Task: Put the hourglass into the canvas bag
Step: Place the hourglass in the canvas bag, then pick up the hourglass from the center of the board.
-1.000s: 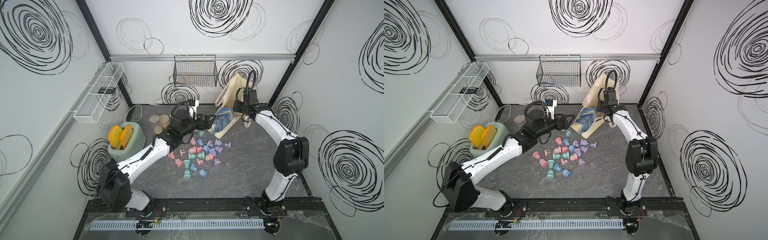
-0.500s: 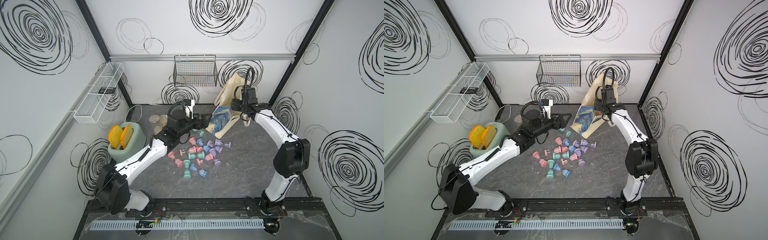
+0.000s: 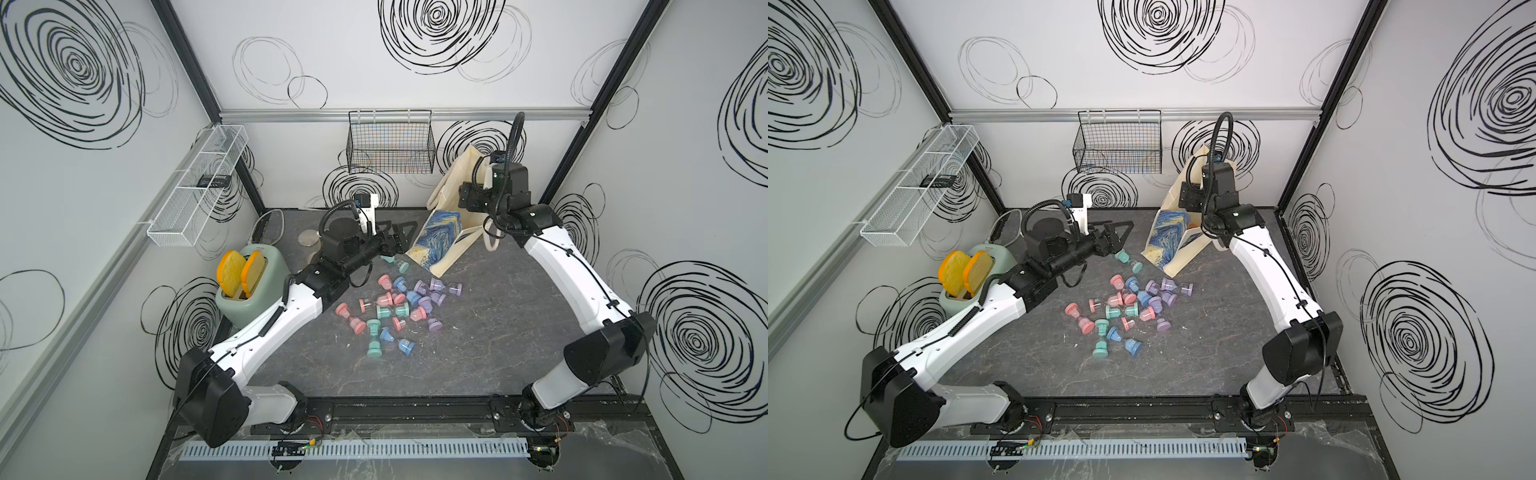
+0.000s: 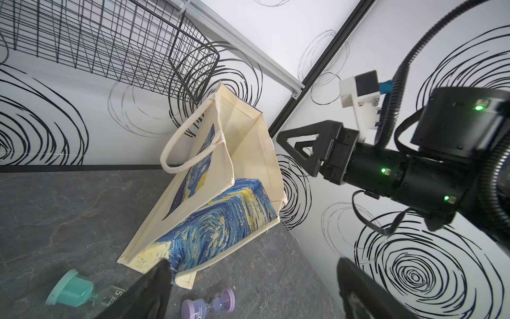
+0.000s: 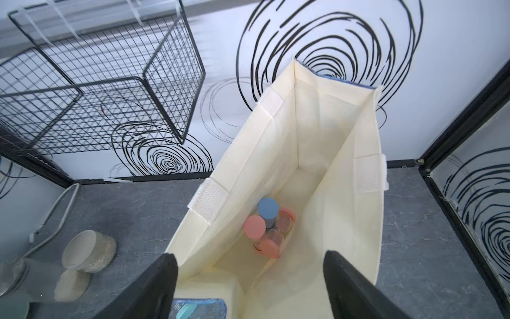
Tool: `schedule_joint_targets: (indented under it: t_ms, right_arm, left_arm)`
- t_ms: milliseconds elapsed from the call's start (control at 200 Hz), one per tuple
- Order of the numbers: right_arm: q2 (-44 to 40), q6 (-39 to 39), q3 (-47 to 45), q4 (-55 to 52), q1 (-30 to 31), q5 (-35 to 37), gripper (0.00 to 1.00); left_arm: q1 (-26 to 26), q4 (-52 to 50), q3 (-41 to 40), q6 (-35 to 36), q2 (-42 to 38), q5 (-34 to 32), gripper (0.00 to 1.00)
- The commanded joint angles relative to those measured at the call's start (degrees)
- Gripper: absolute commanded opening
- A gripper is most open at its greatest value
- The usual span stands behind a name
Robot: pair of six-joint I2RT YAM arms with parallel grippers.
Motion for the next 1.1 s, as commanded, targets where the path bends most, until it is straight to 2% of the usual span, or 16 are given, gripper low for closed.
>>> schedule_joint_targets:
  t_ms: [0,350,455,670,845,1096]
  right_arm:
    - [-4.98,-0.50,-3.32,-2.35,3.84,0.66,0.89]
    - [-17.52,4.41,-25.64,-2.21,14.02,-1.03,0.91]
    - [-18.99,6.07,-32.00,-2.34,16.63,-1.45,0.91]
    - [-20.61,10.70,-45.73,2.00,19.89,-6.81,0.89]
    - [-19.18,12.54,-53.69,7.72,21.64,-9.45,0.85]
    - [-11.02,13.17,-55.49,10.14,22.21,-12.46,0.83]
  left_arm:
    - [0.27,-1.24,-0.51,0.35,-2.11,0.92,0.96]
    - [0.20,-10.23,-6.74,3.43,-9.60,0.31,0.96]
    - [0.13,-12.50,-8.66,4.13,-11.61,-0.35,0.96]
    - [0.12,-14.92,-12.13,4.73,-14.00,-0.57,0.96]
    - [0.13,-14.98,-15.25,5.04,-16.06,-1.48,0.96]
    - [-0.05,-13.59,-17.99,3.86,-17.39,-1.43,0.96]
